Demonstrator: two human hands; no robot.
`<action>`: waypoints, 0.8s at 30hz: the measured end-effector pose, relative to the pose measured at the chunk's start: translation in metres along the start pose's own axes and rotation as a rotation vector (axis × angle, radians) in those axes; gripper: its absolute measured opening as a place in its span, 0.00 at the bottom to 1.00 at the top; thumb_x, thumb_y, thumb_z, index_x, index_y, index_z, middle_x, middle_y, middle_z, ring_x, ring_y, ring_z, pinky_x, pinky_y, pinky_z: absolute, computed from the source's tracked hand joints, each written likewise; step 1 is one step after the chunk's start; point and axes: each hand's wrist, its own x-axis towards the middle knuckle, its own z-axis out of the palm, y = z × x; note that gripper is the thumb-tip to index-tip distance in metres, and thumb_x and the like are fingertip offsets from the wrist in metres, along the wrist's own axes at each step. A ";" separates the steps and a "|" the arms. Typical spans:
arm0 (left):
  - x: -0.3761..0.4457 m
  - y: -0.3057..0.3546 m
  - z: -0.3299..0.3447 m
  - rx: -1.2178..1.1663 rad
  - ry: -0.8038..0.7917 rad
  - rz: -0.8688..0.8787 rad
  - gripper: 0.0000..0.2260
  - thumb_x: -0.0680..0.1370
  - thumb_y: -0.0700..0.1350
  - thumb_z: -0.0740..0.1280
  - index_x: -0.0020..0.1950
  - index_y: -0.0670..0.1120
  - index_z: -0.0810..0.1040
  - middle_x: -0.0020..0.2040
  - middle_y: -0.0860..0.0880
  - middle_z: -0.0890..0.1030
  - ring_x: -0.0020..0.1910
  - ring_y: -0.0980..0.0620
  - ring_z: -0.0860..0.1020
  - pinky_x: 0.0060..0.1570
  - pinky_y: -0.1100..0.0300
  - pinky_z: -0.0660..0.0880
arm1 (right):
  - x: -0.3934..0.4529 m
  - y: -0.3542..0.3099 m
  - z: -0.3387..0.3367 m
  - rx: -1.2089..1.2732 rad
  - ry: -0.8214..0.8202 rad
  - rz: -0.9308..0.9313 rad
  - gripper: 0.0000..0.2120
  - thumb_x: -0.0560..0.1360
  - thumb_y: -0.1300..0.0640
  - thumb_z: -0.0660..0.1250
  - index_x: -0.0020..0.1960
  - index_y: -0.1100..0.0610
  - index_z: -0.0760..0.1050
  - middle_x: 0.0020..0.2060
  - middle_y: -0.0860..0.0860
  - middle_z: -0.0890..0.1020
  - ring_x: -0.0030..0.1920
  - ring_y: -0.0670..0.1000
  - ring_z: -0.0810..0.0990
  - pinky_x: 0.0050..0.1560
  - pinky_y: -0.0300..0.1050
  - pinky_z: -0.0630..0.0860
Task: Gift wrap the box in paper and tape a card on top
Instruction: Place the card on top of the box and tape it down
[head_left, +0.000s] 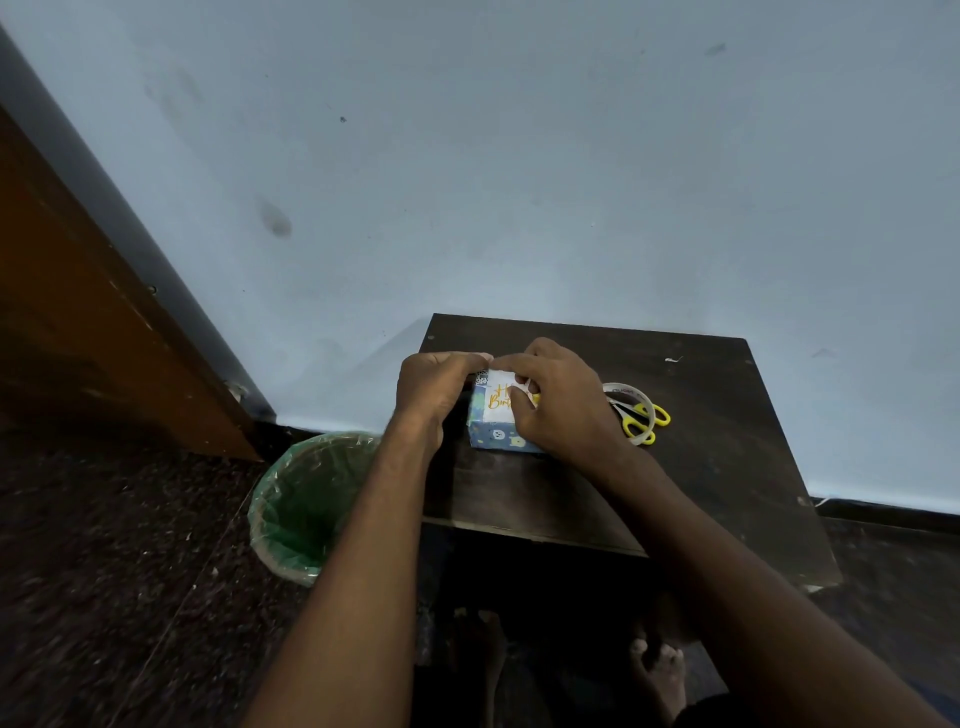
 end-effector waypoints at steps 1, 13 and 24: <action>0.001 -0.001 0.000 0.013 -0.001 0.006 0.04 0.74 0.39 0.76 0.46 0.43 0.91 0.44 0.45 0.89 0.49 0.43 0.88 0.60 0.44 0.84 | 0.000 0.000 0.001 -0.008 0.002 0.001 0.19 0.73 0.61 0.69 0.62 0.52 0.85 0.45 0.51 0.77 0.45 0.54 0.77 0.43 0.45 0.69; 0.003 -0.004 0.005 0.281 0.098 0.050 0.16 0.65 0.56 0.72 0.40 0.44 0.87 0.39 0.44 0.87 0.46 0.42 0.87 0.50 0.46 0.83 | -0.001 -0.006 0.004 -0.034 -0.002 -0.006 0.15 0.72 0.63 0.66 0.54 0.55 0.87 0.43 0.54 0.76 0.44 0.57 0.76 0.42 0.47 0.72; 0.009 -0.001 -0.001 0.354 0.001 0.424 0.11 0.77 0.36 0.75 0.53 0.51 0.88 0.42 0.53 0.88 0.45 0.54 0.87 0.53 0.56 0.84 | 0.000 -0.006 0.004 -0.006 -0.004 0.051 0.16 0.71 0.61 0.66 0.54 0.54 0.87 0.42 0.52 0.76 0.43 0.55 0.76 0.43 0.43 0.66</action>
